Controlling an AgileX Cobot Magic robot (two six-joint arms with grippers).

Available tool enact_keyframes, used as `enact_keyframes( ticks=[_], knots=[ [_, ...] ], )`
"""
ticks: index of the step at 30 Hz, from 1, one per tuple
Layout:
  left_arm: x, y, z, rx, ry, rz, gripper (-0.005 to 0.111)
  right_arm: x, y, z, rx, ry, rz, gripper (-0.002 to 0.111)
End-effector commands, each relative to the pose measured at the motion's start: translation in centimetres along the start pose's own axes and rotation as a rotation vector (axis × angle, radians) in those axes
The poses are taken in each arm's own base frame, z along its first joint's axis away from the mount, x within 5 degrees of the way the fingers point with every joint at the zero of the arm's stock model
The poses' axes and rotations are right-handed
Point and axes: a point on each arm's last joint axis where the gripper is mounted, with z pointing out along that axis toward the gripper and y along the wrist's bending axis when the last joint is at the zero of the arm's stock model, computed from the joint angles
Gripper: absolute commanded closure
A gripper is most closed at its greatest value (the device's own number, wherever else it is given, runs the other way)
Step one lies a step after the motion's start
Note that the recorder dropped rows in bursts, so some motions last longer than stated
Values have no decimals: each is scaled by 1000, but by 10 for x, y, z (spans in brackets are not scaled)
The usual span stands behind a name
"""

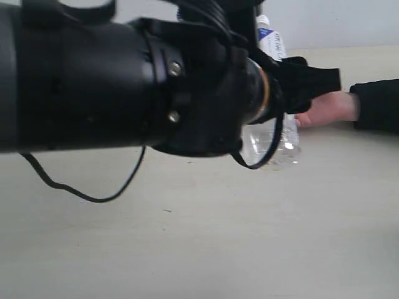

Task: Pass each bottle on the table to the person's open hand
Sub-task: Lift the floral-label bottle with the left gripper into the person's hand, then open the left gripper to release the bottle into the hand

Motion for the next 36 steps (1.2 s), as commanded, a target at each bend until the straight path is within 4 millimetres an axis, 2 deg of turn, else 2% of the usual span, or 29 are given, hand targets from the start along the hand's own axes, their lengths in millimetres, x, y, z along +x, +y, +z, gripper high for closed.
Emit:
enact_keyframes(
  ticks=[1,8,11,13,22,29,36],
  knots=[
    [8,-25,19,54,-29,-86,107,1,-1,0,6,-10,-9,108],
    [13,-64,73,112,-102,-161,107,1,-1,0,6,-10,-9,108],
    [11,-70,96,111,-126,-185,107,1,0,0,4,-4,-9,108],
    [9,-65,111,92,-132,-199,107,1,0,0,4,-4,-9,108],
    [7,-41,155,115,-70,-249,107,1,0,0,4,-4,-9,108],
    [8,-35,177,142,-55,-259,107,1,0,0,4,-4,-9,108],
    [8,-28,187,125,-63,-260,107,1,0,0,4,-4,-9,108]
  ],
)
